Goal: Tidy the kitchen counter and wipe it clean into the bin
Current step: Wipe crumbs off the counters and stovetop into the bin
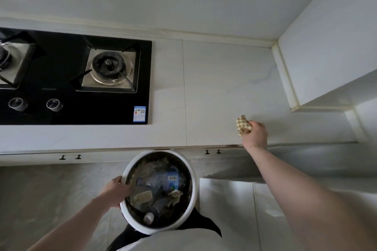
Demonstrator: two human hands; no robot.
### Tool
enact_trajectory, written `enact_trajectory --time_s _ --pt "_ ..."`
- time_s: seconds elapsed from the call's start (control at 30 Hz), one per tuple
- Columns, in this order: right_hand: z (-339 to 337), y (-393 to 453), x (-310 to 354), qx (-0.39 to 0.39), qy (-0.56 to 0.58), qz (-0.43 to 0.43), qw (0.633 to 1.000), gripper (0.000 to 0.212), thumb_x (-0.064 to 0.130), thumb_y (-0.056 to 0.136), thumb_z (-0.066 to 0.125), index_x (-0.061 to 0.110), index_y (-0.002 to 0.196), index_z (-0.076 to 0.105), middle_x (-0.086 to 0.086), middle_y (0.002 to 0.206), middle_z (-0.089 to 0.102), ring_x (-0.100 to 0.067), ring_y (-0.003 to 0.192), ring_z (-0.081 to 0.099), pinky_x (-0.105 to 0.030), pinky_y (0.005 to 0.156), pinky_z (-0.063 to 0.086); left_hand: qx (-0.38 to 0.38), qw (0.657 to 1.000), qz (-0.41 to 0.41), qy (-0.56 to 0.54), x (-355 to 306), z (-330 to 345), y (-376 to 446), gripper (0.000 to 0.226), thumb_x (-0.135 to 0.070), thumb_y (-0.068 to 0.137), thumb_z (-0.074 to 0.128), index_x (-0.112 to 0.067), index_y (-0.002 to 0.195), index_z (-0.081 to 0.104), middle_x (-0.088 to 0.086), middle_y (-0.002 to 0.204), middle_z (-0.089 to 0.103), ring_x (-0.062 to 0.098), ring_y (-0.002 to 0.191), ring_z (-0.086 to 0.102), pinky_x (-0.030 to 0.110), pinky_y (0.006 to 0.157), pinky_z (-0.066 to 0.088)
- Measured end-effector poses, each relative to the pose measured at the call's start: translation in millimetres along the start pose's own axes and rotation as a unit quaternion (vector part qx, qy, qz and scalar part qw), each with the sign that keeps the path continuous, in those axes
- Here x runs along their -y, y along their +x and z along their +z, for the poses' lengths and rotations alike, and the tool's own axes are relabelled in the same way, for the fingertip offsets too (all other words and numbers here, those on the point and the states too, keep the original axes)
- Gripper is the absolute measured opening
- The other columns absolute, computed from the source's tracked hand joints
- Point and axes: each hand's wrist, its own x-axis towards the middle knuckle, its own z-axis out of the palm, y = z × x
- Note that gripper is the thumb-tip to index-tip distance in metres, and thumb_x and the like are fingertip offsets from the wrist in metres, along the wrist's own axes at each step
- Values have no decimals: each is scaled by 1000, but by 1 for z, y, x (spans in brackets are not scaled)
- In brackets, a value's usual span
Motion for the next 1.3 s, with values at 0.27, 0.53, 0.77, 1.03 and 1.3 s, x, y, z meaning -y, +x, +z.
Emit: enact_trajectory --time_s 0.27,0.53,0.77,1.03,1.3 --pt "-9 94 -42 0 -57 82 995 36 16 87 67 12 123 68 -20 128 55 -43 115 56 -42 99 50 -35 999 -26 -4 1 44 4 30 0 79 63 -18 102 66 15 83 71 33 73 72 45 60 64" --pt "0 127 -62 6 -112 163 980 47 21 89 62 10 134 57 -22 141 44 -49 126 45 -53 115 31 -66 998 -4 9 4 69 4 19 -23 82 75 -26 98 66 7 77 73 29 65 72 44 59 63" --pt "25 52 -34 -47 -43 136 989 44 15 87 60 13 131 58 -18 142 46 -44 128 39 -44 109 28 -40 999 -15 30 -9 68 2 28 -7 83 67 -20 107 65 8 82 71 25 66 70 28 47 53" --pt "84 -83 43 104 63 -181 976 29 10 84 66 18 112 71 0 120 58 -24 110 47 -42 99 44 -40 998 -17 36 -15 63 -4 32 -3 82 62 -17 110 60 12 87 69 30 70 70 38 53 61" --pt "102 -74 145 165 142 -321 922 48 -3 84 57 16 126 69 4 131 59 -18 121 46 -33 111 40 -50 998 -10 39 -11 56 -17 28 -7 87 56 -25 108 55 -3 82 60 10 62 58 19 43 42"
